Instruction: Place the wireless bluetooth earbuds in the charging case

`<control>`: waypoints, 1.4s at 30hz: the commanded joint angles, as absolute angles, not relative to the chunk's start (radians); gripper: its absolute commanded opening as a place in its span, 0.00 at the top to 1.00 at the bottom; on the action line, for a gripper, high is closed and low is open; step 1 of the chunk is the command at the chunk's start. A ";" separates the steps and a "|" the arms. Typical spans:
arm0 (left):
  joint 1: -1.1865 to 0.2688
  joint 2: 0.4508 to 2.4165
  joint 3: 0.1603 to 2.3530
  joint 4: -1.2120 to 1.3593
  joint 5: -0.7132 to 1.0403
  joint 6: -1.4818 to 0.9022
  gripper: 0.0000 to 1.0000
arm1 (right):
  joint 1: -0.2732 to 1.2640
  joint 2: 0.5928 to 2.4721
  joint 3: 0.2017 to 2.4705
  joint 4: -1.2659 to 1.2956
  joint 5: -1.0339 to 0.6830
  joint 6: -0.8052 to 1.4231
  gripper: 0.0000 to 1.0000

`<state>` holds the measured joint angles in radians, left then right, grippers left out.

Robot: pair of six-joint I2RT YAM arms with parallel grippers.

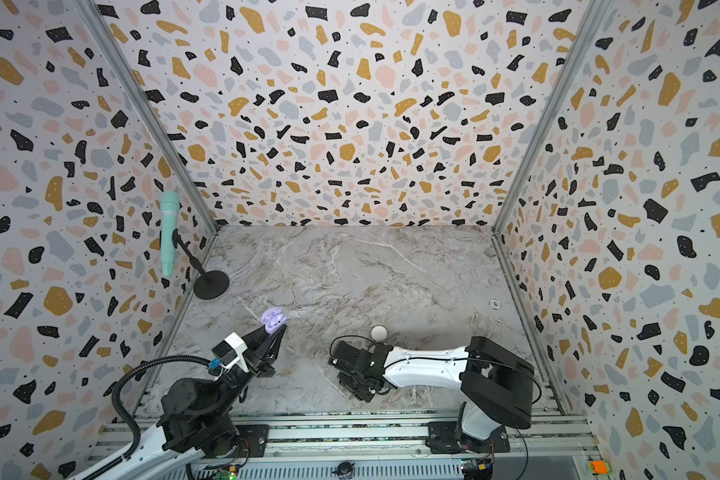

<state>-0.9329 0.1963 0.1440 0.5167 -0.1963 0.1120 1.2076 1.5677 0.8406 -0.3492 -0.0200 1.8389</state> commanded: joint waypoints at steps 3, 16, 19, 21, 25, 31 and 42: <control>-0.940 0.195 0.157 0.552 -0.202 0.119 1.00 | 1.195 1.588 0.853 -0.367 -0.052 1.811 0.66; -0.939 0.196 0.155 0.552 -0.205 0.121 1.00 | 1.164 1.639 0.880 -0.378 -0.095 1.726 0.78; -0.939 0.198 0.155 0.552 -0.205 0.121 1.00 | 1.157 1.661 0.899 -0.404 -0.099 1.687 0.79; -0.939 0.198 0.154 0.551 -0.205 0.121 1.00 | 1.151 1.677 0.916 -0.426 -0.109 1.658 0.79; -0.939 0.202 0.153 0.551 -0.204 0.121 1.00 | 1.140 1.723 0.956 -0.445 -0.131 1.560 0.81; -0.940 0.204 0.154 0.548 -0.205 0.122 1.00 | 1.127 1.792 1.034 -0.520 -0.149 1.390 0.86; -0.941 0.208 0.154 0.545 -0.208 0.125 1.00 | 1.094 1.792 1.061 -0.558 -0.090 1.169 0.80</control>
